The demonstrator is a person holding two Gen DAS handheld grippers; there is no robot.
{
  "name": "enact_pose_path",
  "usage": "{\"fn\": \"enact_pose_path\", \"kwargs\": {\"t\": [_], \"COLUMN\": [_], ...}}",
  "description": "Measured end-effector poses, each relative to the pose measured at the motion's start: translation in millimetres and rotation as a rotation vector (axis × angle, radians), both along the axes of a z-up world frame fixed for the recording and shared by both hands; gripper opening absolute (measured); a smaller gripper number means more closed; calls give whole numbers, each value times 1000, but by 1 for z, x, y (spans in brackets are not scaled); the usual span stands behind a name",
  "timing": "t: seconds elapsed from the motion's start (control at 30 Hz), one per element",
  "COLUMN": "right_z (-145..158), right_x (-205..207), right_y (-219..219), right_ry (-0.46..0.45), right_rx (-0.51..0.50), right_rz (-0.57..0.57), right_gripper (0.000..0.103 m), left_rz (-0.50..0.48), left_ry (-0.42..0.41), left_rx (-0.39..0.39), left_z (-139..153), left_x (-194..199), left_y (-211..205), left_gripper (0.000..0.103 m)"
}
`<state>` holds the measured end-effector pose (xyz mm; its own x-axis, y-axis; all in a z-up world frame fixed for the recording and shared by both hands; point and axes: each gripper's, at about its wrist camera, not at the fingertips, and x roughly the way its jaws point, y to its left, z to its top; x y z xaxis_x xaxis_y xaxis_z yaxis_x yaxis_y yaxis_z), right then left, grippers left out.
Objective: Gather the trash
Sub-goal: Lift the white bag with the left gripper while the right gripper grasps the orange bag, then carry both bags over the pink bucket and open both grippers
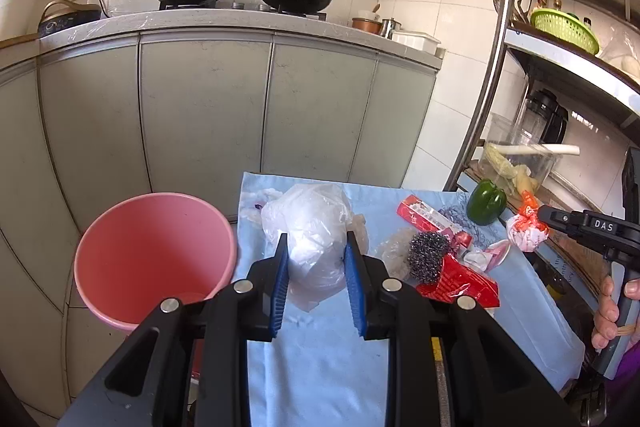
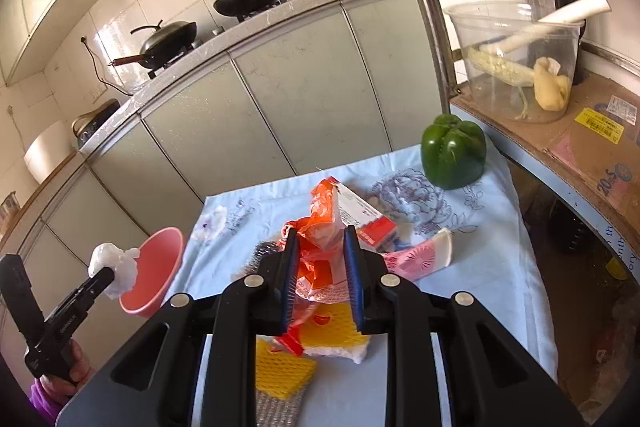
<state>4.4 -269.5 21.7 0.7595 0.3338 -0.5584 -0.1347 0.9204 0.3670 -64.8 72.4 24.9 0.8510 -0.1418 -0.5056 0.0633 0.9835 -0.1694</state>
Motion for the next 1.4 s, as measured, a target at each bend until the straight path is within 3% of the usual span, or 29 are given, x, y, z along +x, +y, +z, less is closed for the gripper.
{"fn": "enact_pose_path", "kwargs": {"t": [0.2, 0.37, 0.53, 0.67, 0.87, 1.17, 1.27, 1.4], "right_z": [16, 34, 36, 20, -31, -94, -101, -96], "right_x": [4, 23, 46, 64, 83, 94, 97, 97], "right_y": [45, 118, 196, 261, 340, 377, 379, 377], "right_ry": [-68, -95, -54, 11, 138, 265, 299, 287], "right_rx": [1, -25, -23, -60, -120, -228, -244, -240], "right_rz": [62, 224, 402, 510, 605, 596, 590, 591], "right_gripper": [23, 23, 23, 23, 23, 23, 26, 45], "left_rz": [77, 170, 236, 248, 230, 229, 225, 225], "left_ry": [-16, -18, 30, 88, 181, 283, 300, 322], "left_rx": [-24, -33, -38, -40, -14, -4, -15, -34], "left_z": [2, -2, -19, -41, -74, -103, -107, -108], "left_x": [-4, -3, 5, 17, 39, 52, 53, 57], "left_y": [44, 94, 135, 149, 152, 163, 164, 165], "left_gripper": [25, 25, 25, 25, 26, 26, 29, 36]}}
